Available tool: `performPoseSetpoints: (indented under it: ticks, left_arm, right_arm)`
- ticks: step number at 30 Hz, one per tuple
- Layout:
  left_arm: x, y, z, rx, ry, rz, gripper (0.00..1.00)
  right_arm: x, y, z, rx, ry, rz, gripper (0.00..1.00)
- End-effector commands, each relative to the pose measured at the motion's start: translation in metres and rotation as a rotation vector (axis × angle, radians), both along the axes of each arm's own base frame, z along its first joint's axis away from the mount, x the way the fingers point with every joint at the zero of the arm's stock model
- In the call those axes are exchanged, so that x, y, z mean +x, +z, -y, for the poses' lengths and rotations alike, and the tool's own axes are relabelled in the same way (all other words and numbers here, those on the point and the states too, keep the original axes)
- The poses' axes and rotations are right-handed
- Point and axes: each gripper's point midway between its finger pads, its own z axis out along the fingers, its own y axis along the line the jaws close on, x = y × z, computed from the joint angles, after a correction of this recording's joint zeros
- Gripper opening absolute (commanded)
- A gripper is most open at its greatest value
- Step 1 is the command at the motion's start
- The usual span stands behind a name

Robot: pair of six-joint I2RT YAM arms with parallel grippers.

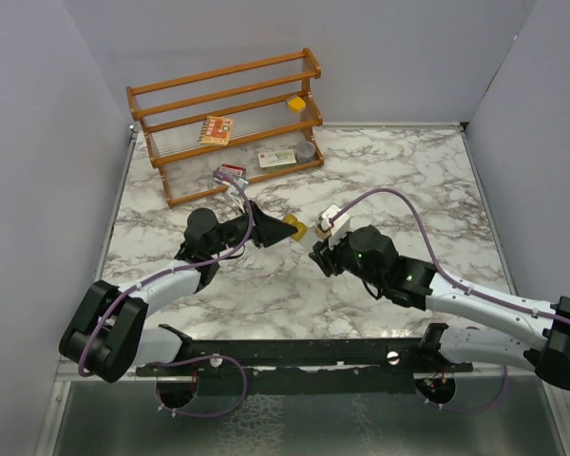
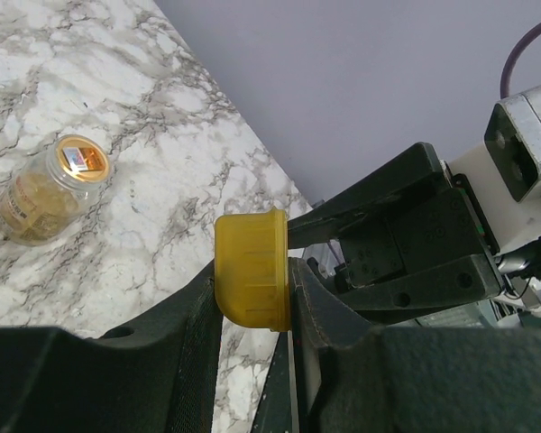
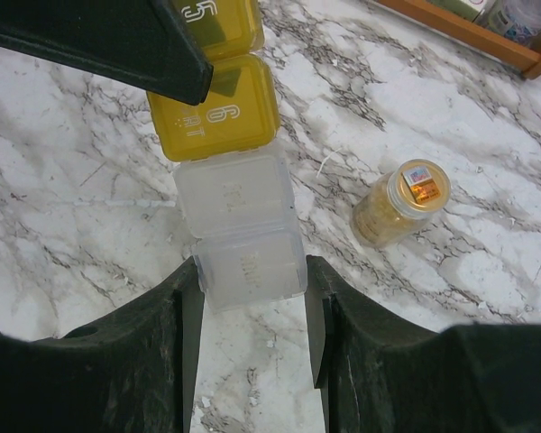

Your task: Sort the pills into containers

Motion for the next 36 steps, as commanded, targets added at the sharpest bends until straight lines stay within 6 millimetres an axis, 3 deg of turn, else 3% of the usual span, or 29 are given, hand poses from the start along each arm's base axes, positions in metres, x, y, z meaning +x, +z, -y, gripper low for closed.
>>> performPoseSetpoints:
  ticks: [1,5,8,13,18,30,36]
  left_arm:
    - [-0.012,0.02,0.0,-0.032,-0.042,0.102,0.06]
    - [-0.014,0.024,-0.002,-0.041,-0.038,0.114,0.06]
    - [-0.015,0.026,-0.002,-0.045,-0.038,0.116,0.06]
    - [-0.015,0.028,-0.002,-0.049,-0.033,0.114,0.06]
    - [-0.014,0.028,-0.001,-0.05,-0.036,0.113,0.06]
    - [-0.014,0.026,-0.002,-0.047,-0.036,0.11,0.05]
    - [-0.015,0.015,-0.002,-0.036,-0.035,0.08,0.04]
  right_arm:
    - [0.002,0.051,-0.004,0.139,-0.011,0.077,0.01]
    - [0.002,0.065,0.002,0.178,-0.031,0.105,0.02]
    - [0.003,0.07,0.008,0.182,-0.055,0.118,0.13]
    - [0.004,0.079,0.019,0.189,-0.088,0.137,0.22]
    - [0.003,0.085,0.024,0.197,-0.097,0.151,0.23]
    - [0.006,0.088,0.033,0.163,-0.131,0.172,0.4]
    - [0.005,0.101,0.041,0.177,-0.146,0.187,0.44]
